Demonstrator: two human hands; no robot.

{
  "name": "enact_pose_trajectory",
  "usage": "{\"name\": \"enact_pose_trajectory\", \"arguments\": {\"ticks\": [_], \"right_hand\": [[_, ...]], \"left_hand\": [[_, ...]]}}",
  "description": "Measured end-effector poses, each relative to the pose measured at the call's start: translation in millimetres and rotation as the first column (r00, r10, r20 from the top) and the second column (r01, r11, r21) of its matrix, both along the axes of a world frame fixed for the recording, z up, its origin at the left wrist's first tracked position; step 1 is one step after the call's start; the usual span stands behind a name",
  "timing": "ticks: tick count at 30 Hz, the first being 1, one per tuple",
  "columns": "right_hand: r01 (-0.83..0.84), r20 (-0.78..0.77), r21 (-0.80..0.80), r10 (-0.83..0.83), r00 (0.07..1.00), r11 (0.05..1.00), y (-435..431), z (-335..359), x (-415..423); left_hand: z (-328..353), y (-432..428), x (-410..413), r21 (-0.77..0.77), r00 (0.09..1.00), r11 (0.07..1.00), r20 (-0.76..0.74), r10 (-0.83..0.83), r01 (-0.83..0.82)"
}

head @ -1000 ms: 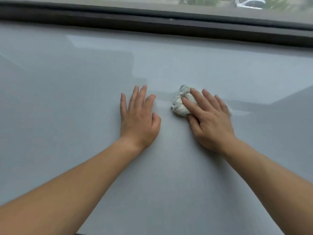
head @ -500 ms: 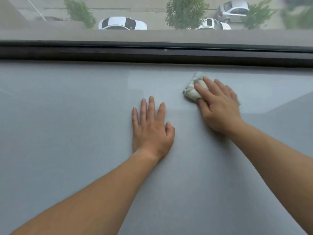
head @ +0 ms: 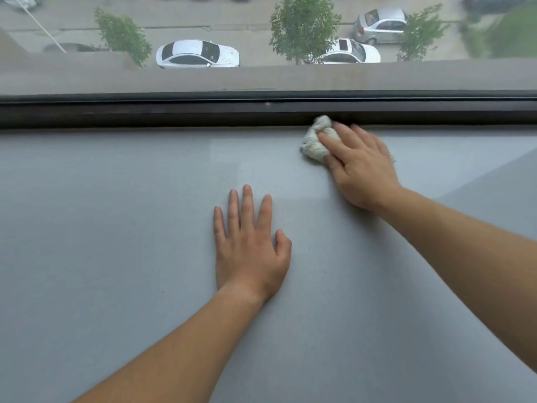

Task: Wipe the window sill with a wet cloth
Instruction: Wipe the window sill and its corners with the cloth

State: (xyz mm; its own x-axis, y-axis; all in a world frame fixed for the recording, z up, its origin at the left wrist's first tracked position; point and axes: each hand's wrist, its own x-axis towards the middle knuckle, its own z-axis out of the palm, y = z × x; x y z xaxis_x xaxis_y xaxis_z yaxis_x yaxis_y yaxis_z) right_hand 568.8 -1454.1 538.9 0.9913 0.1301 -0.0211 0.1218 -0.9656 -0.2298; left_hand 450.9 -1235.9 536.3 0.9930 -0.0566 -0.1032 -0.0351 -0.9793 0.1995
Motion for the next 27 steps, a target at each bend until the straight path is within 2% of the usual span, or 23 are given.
{"name": "enact_pose_trajectory", "arguments": {"ticks": [4,7,8,9,11,12,13,15,17,18,20,22,23,25,27], "right_hand": [[0.288,0.020,0.001,-0.288,0.957,0.958,-66.6,-3.4,-18.5],[0.495,-0.016,0.033,-0.495,0.869,0.868,-58.8,-1.7,-23.0],[0.489,-0.020,0.026,-0.489,0.872,0.872,-46.8,-1.3,-29.9],[0.414,-0.013,0.008,-0.414,0.910,0.910,-35.5,-1.3,-41.5],[0.150,-0.036,-0.032,-0.151,0.988,0.988,-29.0,-0.1,-71.3],[0.057,-0.062,-0.036,-0.059,0.996,0.998,-35.7,2.2,-80.3],[0.030,-0.074,-0.033,-0.032,0.997,0.999,-46.7,3.8,-81.0],[0.191,-0.069,-0.013,-0.191,0.979,0.982,-62.6,3.9,-73.6],[0.392,-0.052,0.021,-0.391,0.919,0.920,-54.2,0.6,-72.6],[0.411,-0.022,0.014,-0.411,0.911,0.911,-42.8,-0.8,-79.7],[0.259,-0.001,-0.020,-0.259,0.966,0.966,-23.0,-2.7,-106.6],[0.050,-0.060,-0.028,-0.051,0.997,0.998,-26.7,-0.5,-132.7],[-0.004,-0.085,-0.024,0.002,0.996,1.000,-36.7,2.0,-138.4],[0.040,-0.085,-0.034,-0.042,0.995,0.999,-58.9,3.5,-138.1],[0.232,-0.062,-0.007,-0.232,0.971,0.973,-69.4,3.3,-136.7]], "left_hand": [[1.0,-0.2,-0.1,0.018,1.000,1.000,-0.004,0.002,-0.002],[1.3,0.1,0.9,0.020,1.000,1.000,-0.017,0.003,-0.002],[1.4,0.4,0.7,0.020,1.000,1.000,-0.023,0.002,-0.001],[1.7,0.1,0.6,0.020,1.000,1.000,-0.027,0.001,0.000],[1.5,-1.3,1.2,0.019,1.000,1.000,-0.031,-0.001,0.001],[1.6,-1.4,1.5,0.018,1.000,1.000,-0.031,0.001,-0.001],[0.8,-1.5,1.4,0.019,1.000,1.000,-0.031,0.003,-0.003],[0.9,-2.0,0.8,0.020,0.999,1.000,-0.032,0.000,0.001],[0.0,-1.9,0.6,0.024,0.999,1.000,-0.033,-0.001,0.002],[-0.6,-1.7,0.8,0.028,0.999,1.000,-0.037,-0.001,0.002],[-1.4,-1.3,1.0,0.037,0.999,0.999,-0.039,-0.002,0.003],[-2.2,-1.4,0.5,0.041,0.999,0.999,-0.042,-0.007,0.009],[-2.4,-1.0,0.2,0.038,0.999,0.999,-0.046,-0.012,0.014],[-1.0,1.6,1.0,0.024,0.998,0.999,-0.057,-0.019,0.021],[1.0,4.8,1.6,0.008,0.997,0.999,-0.066,-0.031,0.032]]}}
